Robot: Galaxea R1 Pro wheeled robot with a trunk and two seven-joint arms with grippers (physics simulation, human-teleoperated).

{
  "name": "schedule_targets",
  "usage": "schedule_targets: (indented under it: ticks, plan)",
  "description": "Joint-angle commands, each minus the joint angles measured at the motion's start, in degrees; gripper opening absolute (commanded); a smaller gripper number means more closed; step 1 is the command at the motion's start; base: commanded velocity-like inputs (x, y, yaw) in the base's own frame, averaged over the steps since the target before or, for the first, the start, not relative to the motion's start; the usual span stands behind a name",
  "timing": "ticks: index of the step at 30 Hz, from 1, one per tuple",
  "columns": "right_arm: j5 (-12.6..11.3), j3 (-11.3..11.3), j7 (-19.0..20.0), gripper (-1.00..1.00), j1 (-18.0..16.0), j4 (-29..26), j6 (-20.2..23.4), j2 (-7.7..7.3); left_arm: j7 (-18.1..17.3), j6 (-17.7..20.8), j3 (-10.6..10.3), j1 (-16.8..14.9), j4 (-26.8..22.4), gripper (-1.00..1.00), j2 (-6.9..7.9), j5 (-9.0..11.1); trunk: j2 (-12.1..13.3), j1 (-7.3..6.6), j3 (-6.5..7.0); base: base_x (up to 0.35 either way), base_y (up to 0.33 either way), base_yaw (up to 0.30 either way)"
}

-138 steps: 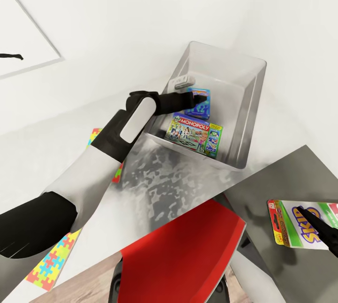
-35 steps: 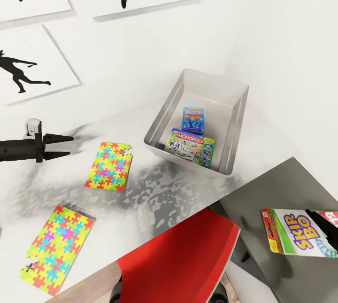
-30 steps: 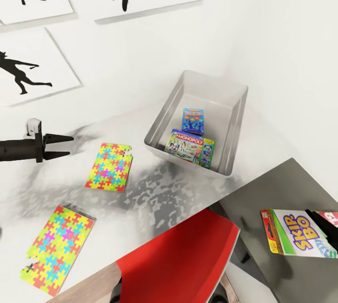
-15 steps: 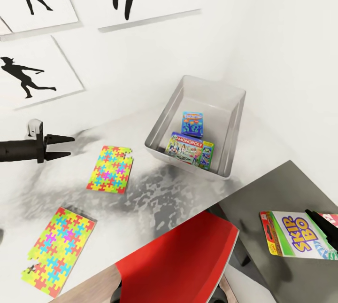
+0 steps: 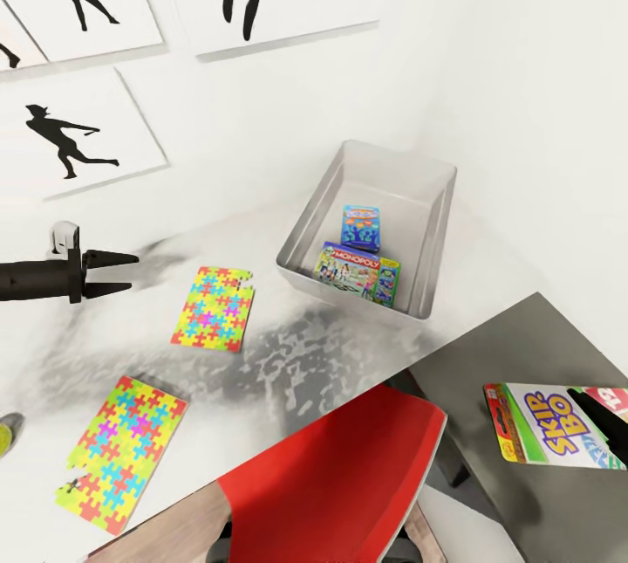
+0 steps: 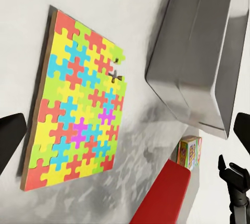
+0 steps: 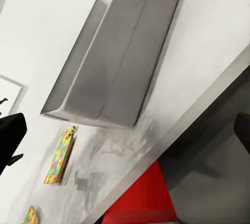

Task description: Put all the toys in the child's room - the three board games (two on the bed and one on the table), the two jigsaw puzzles on the table, and the tennis ball on the table - inside the toy box on the table in the child's room.

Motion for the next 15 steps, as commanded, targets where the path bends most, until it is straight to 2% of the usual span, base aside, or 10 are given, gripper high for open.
schedule_targets:
  ticks: [1, 8, 15]
  plan:
    - [0.02, -0.04, 0.2, 1.0, -0.04, 0.01, 0.62, 0.01, -0.59, -0.03, -0.27, -0.14, 0.06, 1.0, 0.07, -0.33, -0.06, 0.02, -0.05, -0.002, 0.001, 0.0]
    - [0.02, -0.08, 0.2, 1.0, -0.04, 0.04, 0.62, 0.06, -0.65, -0.03, -0.29, -0.14, -0.02, 1.0, 0.07, -0.33, -0.06, 0.02, -0.02, -0.031, 0.0, 0.0]
    - [0.02, -0.12, 0.2, 1.0, -0.04, 0.05, 0.57, 0.06, -0.76, -0.03, -0.27, -0.14, -0.03, 1.0, 0.07, -0.33, -0.06, 0.02, 0.5, -0.261, 0.0, 0.0]
